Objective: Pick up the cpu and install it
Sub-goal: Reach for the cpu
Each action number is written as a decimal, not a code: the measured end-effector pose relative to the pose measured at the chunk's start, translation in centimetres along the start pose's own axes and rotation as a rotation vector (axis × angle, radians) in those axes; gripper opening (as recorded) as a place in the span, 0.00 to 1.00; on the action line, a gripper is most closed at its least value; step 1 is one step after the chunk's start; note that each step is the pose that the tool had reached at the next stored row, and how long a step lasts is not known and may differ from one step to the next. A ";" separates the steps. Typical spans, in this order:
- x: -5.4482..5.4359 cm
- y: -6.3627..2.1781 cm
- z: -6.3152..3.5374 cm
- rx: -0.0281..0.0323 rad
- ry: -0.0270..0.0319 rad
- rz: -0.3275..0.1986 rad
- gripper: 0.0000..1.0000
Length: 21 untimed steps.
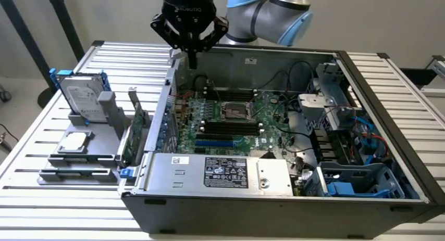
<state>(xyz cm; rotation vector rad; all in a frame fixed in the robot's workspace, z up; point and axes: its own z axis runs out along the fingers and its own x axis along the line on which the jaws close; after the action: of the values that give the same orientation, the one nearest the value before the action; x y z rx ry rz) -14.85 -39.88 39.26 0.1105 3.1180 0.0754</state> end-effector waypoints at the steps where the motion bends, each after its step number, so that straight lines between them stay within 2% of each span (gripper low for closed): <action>1: 0.4 -0.03 -0.01 -0.0001 0.0000 0.000 0.11; 21: 9.5 -0.68 0.10 0.0022 -0.0001 0.000 0.11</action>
<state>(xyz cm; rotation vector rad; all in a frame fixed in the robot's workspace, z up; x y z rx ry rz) -24.39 -39.88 38.95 0.1105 3.1180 0.0720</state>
